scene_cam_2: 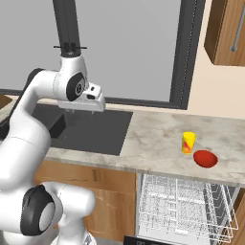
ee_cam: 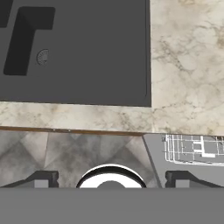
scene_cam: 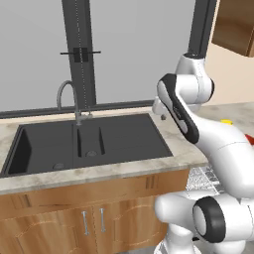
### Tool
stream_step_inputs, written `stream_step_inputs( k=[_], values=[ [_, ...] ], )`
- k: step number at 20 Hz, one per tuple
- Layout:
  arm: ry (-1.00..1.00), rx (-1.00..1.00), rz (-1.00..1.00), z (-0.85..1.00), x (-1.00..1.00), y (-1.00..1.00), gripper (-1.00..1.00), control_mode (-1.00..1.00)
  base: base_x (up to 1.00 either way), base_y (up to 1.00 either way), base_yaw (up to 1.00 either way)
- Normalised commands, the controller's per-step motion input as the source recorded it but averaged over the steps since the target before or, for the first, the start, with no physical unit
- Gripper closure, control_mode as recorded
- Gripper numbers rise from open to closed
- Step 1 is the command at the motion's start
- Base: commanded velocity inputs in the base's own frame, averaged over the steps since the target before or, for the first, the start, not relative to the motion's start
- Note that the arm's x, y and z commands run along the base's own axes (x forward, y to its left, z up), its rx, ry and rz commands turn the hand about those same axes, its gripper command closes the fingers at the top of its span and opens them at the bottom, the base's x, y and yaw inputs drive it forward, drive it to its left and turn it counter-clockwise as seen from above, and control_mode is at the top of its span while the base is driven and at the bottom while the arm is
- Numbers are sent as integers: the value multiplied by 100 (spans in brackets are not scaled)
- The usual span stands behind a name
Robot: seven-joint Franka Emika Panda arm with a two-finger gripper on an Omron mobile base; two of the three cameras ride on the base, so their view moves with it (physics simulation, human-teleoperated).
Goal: Pick up the cup and bowl from the counter, place them in the dishwasher, and close the dishwasher door.
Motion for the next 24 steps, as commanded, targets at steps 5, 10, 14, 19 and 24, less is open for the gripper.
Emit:
stream_step_inputs(
  k=[5,10,14,19,24],
  values=[
    [0,-1,0,0,0,-25,-100,-100,0,0,0],
    [0,-1,0,-7,0,-26,-100,-100,0,0,0],
    [0,-1,0,-11,0,-26,-100,-100,0,0,0],
    [0,-3,0,-16,9,-27,-100,-100,0,0,0],
    [0,-4,0,-16,16,-30,-100,-100,0,0,0]
  ],
)
